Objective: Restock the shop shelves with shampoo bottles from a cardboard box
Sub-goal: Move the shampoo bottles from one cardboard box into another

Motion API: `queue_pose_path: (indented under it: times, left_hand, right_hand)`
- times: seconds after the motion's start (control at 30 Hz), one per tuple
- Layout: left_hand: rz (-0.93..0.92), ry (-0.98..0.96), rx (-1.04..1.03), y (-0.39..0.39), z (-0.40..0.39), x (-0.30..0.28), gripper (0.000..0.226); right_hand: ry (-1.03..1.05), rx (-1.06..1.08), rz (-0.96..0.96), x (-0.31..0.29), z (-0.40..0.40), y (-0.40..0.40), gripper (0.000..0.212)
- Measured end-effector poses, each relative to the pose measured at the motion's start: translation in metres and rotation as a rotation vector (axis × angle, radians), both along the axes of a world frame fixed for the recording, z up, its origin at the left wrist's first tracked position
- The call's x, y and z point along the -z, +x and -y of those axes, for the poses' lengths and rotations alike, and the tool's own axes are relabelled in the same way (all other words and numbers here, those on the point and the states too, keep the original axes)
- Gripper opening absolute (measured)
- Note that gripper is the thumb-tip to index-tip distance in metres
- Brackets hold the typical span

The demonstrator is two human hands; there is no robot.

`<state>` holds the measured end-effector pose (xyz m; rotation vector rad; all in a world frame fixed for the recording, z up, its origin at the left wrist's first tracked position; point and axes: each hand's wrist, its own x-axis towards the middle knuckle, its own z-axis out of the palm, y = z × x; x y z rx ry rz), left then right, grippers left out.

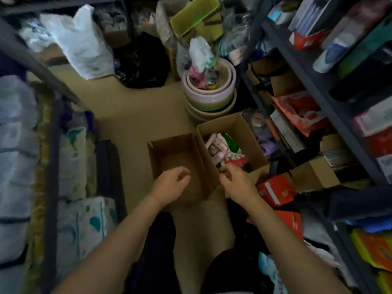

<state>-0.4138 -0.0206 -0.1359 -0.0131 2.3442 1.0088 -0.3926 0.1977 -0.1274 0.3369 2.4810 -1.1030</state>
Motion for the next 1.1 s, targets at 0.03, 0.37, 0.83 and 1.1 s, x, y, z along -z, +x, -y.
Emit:
queue_pose_path:
  times: [0.03, 0.37, 0.83, 1.1]
  left_hand:
    - [0.021, 0.004, 0.004, -0.029, -0.004, 0.026, 0.024]
    - [0.296, 0.282, -0.278, -0.176, -0.090, 0.336, 0.054]
    - [0.233, 0.597, -0.335, -0.207, -0.142, 0.518, 0.079]
    - [0.172, 0.606, -0.390, -0.203, -0.144, 0.524, 0.076]
  right_hand:
    - [0.003, 0.051, 0.008, 0.025, -0.002, -0.024, 0.023]
    - [-0.093, 0.315, 0.091, 0.328, -0.043, -0.181, 0.031]
    - [-0.179, 0.717, 0.246, 0.567, -0.114, -0.274, 0.063]
    - [-0.146, 0.495, 0.334, 0.585, -0.114, -0.264, 0.068]
